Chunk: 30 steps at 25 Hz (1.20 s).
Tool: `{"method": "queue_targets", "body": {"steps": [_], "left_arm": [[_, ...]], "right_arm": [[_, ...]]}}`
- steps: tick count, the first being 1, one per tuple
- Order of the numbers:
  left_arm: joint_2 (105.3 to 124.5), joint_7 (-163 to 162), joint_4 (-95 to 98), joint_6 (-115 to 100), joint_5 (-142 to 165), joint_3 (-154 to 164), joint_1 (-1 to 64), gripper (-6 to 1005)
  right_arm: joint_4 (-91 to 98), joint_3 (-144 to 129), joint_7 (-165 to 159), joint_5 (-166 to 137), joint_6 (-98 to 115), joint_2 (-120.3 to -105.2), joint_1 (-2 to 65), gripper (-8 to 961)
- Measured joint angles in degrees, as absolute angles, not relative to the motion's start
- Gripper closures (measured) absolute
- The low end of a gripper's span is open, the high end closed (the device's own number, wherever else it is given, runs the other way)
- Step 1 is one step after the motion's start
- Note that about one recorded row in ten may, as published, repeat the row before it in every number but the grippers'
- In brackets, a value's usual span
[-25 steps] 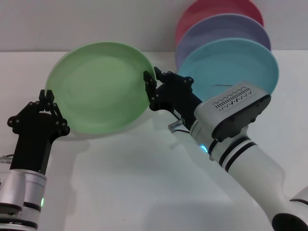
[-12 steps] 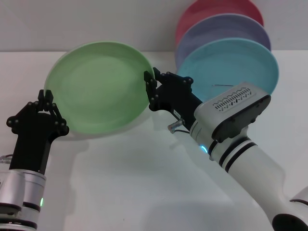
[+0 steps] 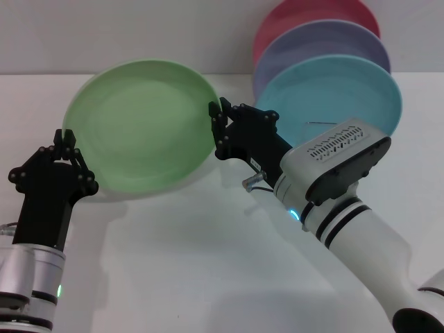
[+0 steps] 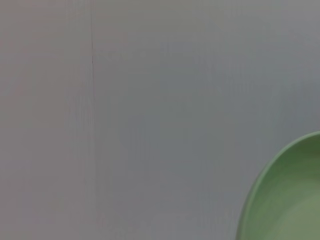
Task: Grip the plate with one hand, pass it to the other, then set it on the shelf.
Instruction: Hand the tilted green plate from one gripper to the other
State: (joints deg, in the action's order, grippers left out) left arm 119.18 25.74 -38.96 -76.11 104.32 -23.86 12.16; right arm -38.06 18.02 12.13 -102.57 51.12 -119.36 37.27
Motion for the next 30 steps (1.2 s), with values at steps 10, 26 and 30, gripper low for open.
{"method": "queue_targets", "body": {"steps": [10, 26, 30], "left_arm": [[119.18, 25.7, -38.9, -76.1, 104.3, -23.7, 12.2, 953], [119.18, 25.7, -39.1, -76.2, 104.4, -23.5, 12.1, 918], [119.18, 25.7, -39.1, -76.3, 104.4, -23.5, 12.1, 910]], "right_arm": [[-38.1, 18.0, 12.1, -102.6, 51.0, -119.35, 37.5, 851], [-38.1, 18.2, 12.6, -102.6, 50.9, -119.38, 37.2, 870], [-38.3, 18.7, 14.4, -102.2, 51.1, -119.51, 37.0, 871]]}}
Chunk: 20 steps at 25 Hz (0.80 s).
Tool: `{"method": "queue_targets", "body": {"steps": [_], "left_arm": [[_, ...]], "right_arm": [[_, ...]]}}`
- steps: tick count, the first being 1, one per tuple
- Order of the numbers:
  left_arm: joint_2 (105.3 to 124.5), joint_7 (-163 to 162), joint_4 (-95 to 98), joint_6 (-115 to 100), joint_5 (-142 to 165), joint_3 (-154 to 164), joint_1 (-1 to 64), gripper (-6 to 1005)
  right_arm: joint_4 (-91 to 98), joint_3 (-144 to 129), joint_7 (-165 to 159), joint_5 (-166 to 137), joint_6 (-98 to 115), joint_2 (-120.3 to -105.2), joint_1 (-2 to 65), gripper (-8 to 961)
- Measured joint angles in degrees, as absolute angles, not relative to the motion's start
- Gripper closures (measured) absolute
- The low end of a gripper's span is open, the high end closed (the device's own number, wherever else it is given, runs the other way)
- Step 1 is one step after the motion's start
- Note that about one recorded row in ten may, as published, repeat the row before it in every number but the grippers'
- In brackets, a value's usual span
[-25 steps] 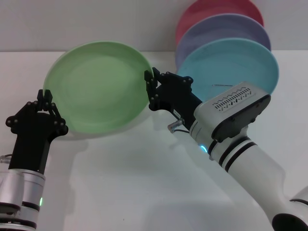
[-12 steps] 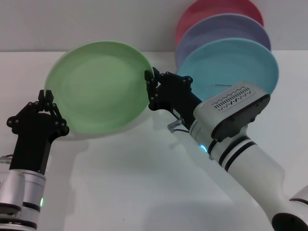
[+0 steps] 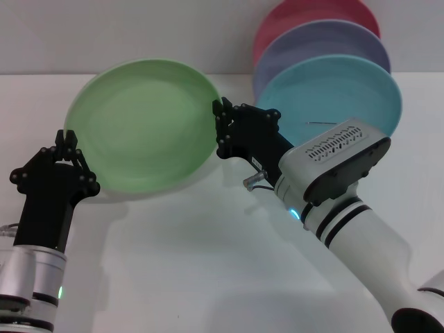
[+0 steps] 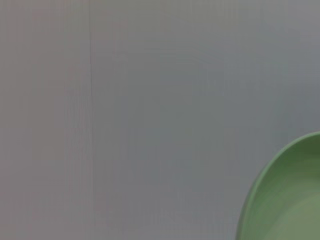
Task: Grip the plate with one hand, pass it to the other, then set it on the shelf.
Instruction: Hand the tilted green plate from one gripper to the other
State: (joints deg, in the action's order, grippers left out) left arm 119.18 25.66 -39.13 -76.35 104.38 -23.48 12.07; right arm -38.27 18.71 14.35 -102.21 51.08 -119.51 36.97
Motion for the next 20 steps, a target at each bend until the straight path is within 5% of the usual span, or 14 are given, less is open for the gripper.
{"method": "queue_targets", "body": {"steps": [20], "left_arm": [[119.18, 25.6, -39.0, -76.6, 104.4, -23.0, 12.1, 866]], "right_arm": [[-38.4, 18.8, 14.5, -102.1, 51.3, -119.53, 36.7, 921]]}}
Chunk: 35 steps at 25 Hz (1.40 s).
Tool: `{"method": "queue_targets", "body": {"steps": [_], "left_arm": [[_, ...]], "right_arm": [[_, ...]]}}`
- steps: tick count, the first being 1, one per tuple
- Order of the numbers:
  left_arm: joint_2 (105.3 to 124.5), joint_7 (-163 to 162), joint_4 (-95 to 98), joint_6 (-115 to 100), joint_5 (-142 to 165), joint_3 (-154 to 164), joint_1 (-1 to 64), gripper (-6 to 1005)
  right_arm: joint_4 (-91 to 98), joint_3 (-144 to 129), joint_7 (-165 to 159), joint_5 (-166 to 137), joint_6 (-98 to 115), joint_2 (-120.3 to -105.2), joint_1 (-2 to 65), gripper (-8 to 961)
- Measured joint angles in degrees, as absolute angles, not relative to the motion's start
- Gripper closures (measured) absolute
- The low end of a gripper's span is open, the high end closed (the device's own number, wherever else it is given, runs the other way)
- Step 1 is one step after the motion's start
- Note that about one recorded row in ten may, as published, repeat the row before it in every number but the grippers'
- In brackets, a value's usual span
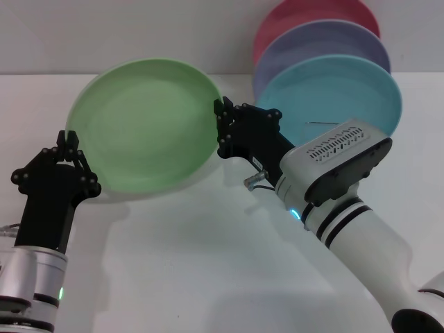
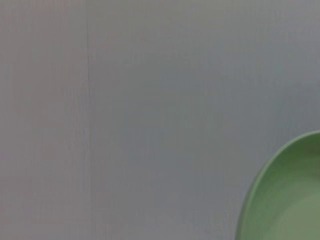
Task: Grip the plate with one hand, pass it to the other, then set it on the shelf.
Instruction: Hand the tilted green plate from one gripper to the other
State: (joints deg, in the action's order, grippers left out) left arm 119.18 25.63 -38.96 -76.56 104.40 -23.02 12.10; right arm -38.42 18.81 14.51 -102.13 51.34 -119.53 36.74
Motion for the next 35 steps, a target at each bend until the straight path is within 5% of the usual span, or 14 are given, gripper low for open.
{"method": "queue_targets", "body": {"steps": [14, 20, 35], "left_arm": [[118.73, 23.0, -38.9, -76.5, 105.6, -22.9, 12.3, 836], [118.62, 21.2, -39.2, -78.3, 107.1, -23.1, 11.7, 650], [118.40, 17.3, -37.8, -87.1, 107.2, -26.1, 11.0, 622]], "right_arm": [[-38.2, 20.4, 14.4, -102.1, 51.0, -119.62, 36.7, 924], [-37.9, 20.5, 14.4, -102.1, 50.9, -119.62, 37.0, 925], [-37.1, 20.5, 14.4, -104.2, 51.2, -119.62, 37.6, 929]]}}
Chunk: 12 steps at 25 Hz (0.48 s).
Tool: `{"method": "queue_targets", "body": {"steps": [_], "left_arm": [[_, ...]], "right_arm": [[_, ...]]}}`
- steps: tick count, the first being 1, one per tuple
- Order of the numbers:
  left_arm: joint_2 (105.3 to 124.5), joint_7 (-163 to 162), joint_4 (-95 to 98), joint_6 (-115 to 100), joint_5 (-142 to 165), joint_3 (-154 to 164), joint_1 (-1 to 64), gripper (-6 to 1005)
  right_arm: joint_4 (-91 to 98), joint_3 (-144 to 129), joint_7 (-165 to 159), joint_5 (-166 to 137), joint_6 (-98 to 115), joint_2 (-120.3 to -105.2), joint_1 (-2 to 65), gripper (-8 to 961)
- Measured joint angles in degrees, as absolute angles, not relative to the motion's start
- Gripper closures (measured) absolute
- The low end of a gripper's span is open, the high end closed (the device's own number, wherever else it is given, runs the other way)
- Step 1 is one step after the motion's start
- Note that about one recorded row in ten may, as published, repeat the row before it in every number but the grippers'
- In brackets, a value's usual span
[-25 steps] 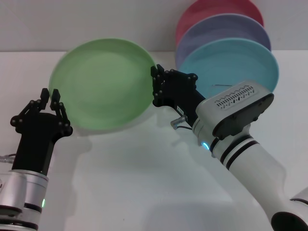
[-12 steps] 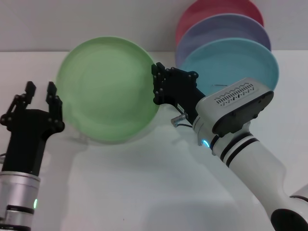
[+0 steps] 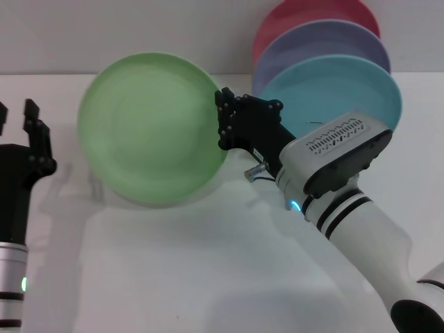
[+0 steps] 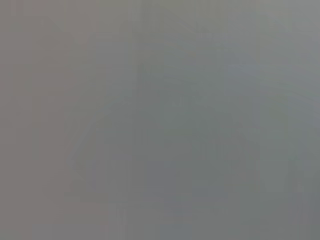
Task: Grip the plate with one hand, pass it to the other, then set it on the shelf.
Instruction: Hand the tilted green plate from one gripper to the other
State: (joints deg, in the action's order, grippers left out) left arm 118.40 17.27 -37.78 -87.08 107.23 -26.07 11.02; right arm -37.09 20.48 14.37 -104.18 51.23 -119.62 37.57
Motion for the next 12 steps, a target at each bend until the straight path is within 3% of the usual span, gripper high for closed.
{"method": "queue_targets", "body": {"steps": [12], "left_arm": [[118.20, 6.6, -30.1, -91.1, 107.2, -32.9, 13.1, 622]], "right_arm": [[-35.4, 21.1, 14.5, -108.0, 53.0, -119.55, 37.7, 934]]}}
